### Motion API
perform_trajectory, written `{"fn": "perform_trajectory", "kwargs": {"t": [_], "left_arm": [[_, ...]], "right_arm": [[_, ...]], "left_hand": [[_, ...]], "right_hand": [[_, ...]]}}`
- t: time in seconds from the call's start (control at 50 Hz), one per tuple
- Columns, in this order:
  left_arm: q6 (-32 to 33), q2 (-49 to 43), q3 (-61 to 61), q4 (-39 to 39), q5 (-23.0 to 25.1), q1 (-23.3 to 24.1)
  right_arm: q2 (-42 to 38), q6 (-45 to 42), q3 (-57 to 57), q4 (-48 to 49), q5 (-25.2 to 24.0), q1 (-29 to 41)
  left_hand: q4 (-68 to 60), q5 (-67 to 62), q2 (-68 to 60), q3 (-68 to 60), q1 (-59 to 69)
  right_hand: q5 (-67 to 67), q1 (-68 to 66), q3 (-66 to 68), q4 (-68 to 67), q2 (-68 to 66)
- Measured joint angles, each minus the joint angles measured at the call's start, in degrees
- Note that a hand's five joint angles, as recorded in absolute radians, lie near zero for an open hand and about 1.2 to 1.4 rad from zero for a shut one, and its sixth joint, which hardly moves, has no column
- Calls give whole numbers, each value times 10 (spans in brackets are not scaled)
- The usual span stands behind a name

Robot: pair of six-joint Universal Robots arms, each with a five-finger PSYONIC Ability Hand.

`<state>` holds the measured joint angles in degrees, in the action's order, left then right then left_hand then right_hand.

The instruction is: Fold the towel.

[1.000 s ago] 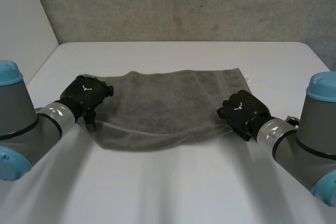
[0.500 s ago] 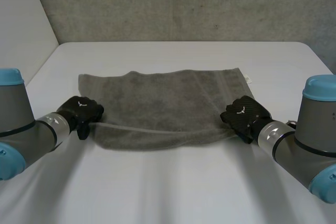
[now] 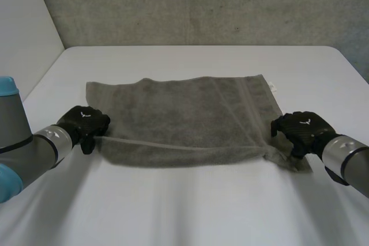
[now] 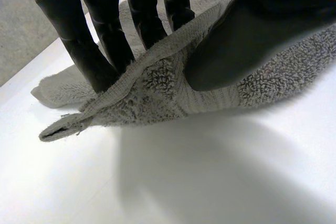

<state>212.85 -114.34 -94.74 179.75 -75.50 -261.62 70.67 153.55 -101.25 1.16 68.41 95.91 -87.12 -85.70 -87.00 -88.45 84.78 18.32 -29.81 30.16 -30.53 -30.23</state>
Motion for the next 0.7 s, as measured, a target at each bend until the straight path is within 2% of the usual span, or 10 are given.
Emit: {"fn": "perform_trajectory", "kwargs": {"t": [0.2,0.46,0.6,0.7], "left_arm": [[-2,0,3,6,0,-2],[-6,5,2,7,0,-2],[-13,8,1,7,0,-2],[-15,11,1,7,0,-2]], "right_arm": [[8,31,-49,12,-43,-61],[-51,100,-29,28,-53,-61],[-74,108,-2,31,-49,-48],[-82,108,19,35,-47,-39]], "left_hand": [[0,0,0,0,0],[0,0,0,0,0],[0,0,0,0,0],[0,0,0,0,0]], "right_hand": [[-11,9,-8,12,6],[12,2,-5,10,5],[184,-170,168,-159,-170],[465,-454,442,-440,-447]]}}
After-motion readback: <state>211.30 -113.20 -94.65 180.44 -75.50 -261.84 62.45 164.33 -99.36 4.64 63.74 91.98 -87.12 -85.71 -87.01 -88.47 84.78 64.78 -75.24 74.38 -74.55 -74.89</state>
